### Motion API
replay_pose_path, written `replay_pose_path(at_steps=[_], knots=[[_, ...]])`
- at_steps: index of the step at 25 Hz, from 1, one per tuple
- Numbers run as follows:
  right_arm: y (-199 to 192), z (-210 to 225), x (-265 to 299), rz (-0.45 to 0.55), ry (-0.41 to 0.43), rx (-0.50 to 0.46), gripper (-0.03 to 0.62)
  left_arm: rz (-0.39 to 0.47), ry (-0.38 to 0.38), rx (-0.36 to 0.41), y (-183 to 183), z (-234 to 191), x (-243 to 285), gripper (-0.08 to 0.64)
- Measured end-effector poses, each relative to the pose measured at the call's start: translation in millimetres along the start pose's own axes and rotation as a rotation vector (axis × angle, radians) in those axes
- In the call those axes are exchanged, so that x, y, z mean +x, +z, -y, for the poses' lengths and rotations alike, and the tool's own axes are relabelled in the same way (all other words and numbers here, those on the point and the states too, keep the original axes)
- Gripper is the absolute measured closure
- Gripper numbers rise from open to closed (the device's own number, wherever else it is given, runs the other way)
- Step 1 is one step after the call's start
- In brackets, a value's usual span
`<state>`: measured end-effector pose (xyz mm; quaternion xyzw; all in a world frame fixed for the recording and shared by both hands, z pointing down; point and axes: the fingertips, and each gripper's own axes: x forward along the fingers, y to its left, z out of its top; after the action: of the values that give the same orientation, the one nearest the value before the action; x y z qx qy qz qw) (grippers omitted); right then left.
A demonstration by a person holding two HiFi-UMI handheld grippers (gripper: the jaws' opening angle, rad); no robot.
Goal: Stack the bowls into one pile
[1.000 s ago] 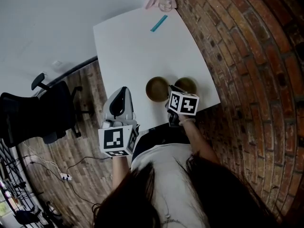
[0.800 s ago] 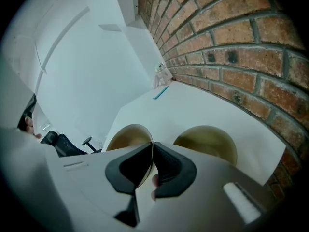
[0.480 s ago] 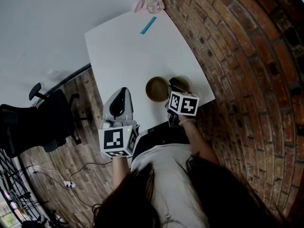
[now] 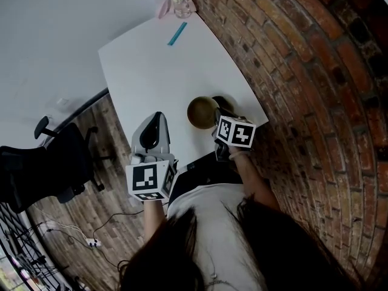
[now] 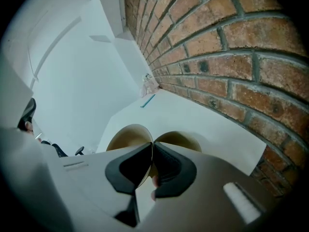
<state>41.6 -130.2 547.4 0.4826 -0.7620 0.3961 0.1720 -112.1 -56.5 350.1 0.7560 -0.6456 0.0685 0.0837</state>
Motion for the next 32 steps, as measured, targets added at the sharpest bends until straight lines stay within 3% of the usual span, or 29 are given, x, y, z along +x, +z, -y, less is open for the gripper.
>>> replay_pose_path(at_steps=[32], knots=[[3.4,56.1,-7.4,0.021,-0.114,0.076,0.566,-0.042,-0.099,0.018,-4.5,29.4,36.4,0.560]])
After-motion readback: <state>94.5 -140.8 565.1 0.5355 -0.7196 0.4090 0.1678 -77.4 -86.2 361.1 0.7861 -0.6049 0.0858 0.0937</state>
